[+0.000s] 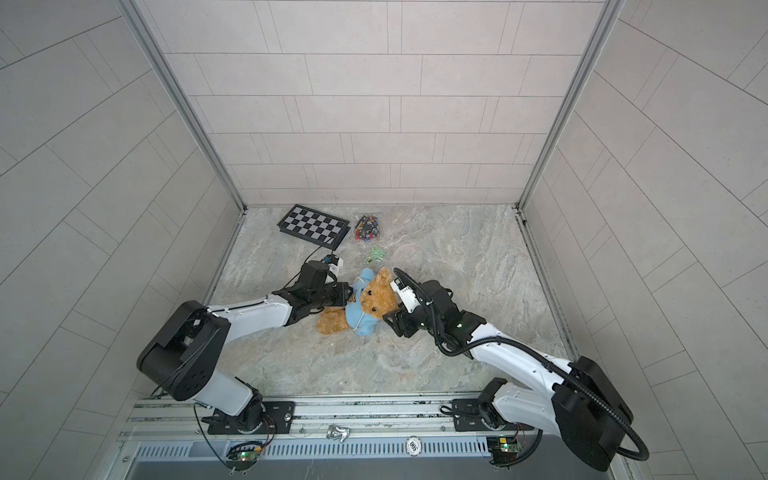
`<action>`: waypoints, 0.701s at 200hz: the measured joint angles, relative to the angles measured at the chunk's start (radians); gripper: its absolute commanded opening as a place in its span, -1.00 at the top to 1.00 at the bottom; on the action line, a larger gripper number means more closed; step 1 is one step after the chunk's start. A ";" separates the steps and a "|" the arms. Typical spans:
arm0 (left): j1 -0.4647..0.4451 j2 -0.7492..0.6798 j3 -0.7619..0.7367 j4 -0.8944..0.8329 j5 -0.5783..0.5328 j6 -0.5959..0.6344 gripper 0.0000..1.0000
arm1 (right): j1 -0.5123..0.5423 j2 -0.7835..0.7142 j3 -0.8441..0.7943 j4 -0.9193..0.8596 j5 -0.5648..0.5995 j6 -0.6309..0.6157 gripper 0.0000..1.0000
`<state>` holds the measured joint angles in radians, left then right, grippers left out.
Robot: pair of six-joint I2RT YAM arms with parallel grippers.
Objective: Dress the teddy bear
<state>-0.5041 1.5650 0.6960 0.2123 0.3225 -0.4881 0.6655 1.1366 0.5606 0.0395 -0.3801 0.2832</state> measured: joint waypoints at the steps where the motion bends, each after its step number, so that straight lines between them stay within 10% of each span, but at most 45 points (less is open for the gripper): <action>1: 0.000 0.000 0.000 0.000 0.000 0.000 1.00 | 0.000 0.002 0.000 0.001 -0.001 0.003 -0.07; 57: 0.002 0.007 0.004 0.007 0.027 -0.001 1.00 | -0.002 0.038 0.014 0.070 -0.012 0.035 1.00; 92: 0.003 -0.108 -0.038 -0.013 0.030 -0.018 -0.12 | -0.003 0.026 0.010 0.086 -0.019 0.096 1.00; 140: -0.029 -0.511 -0.310 -0.003 0.028 -0.139 -0.02 | -0.031 0.020 -0.006 0.101 -0.050 0.205 1.00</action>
<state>-0.5327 1.0538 0.3862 0.2092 0.3504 -0.6270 0.6342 1.1564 0.5541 0.1406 -0.4305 0.4881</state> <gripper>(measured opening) 0.550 0.062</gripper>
